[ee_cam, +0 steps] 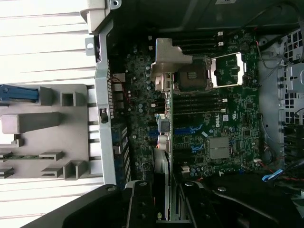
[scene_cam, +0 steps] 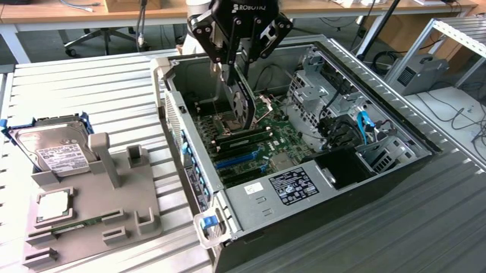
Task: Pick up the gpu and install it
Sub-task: 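Pick up the gpu and move the gpu toward the slot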
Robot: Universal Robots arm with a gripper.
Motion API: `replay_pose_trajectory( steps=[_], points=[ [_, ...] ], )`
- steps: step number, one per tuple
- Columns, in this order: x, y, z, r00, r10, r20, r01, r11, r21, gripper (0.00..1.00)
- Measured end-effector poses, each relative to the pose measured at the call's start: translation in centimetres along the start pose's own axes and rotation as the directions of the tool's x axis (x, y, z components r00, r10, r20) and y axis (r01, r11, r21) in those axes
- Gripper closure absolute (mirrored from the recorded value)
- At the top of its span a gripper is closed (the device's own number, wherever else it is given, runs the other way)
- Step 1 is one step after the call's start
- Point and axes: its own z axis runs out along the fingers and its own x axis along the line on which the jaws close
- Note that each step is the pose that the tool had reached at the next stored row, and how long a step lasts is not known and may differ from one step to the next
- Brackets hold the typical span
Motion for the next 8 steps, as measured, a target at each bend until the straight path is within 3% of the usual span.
replay_pose_trajectory(
  steps=[8],
  points=[
    [-0.26, 0.04, 0.47, 1.0, 0.0, -0.0001, 0.0, 1.0, 0.0001, 0.74]
  ],
)
